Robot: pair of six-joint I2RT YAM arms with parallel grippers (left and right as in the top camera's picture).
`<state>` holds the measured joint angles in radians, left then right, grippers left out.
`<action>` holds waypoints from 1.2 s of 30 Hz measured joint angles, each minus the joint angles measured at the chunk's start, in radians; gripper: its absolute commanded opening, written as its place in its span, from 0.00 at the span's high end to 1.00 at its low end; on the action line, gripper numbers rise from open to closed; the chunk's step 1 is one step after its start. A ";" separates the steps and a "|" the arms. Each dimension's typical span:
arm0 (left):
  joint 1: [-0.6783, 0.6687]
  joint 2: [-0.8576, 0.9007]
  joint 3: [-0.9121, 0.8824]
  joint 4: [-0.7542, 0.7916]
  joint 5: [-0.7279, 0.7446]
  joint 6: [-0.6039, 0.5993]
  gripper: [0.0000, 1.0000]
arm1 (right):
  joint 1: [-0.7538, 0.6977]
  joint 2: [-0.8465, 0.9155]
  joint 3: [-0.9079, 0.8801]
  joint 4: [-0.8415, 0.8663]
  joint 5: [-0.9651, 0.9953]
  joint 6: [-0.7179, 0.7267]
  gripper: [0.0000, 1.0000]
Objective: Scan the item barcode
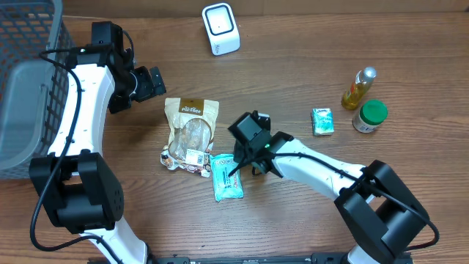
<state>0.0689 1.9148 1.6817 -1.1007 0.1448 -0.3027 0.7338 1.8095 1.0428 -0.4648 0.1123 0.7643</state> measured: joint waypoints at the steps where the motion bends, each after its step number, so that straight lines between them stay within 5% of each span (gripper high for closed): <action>1: 0.000 0.000 0.000 0.000 0.000 0.000 0.00 | -0.008 0.000 0.008 -0.011 -0.001 -0.012 0.85; 4: 0.000 0.000 0.000 0.000 0.000 0.000 0.00 | -0.031 0.000 0.080 -0.137 -0.028 -0.056 0.68; 7: 0.000 0.000 0.000 0.000 0.000 0.000 0.01 | -0.044 0.002 0.220 -0.312 -0.074 -0.110 0.65; 13: 0.000 0.000 0.000 0.000 0.000 0.000 0.00 | -0.010 -0.002 0.457 -0.584 -0.174 -0.188 0.72; 24: 0.000 0.000 0.000 0.000 0.000 0.000 0.01 | 0.180 0.044 0.452 -0.614 -0.227 -0.230 0.90; 36: 0.000 0.000 0.000 0.000 0.000 0.000 0.00 | 0.202 0.269 0.448 -0.653 -0.217 -0.217 0.89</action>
<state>0.0689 1.9148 1.6817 -1.1007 0.1448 -0.3027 0.9356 2.0781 1.4910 -1.1175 -0.1043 0.5472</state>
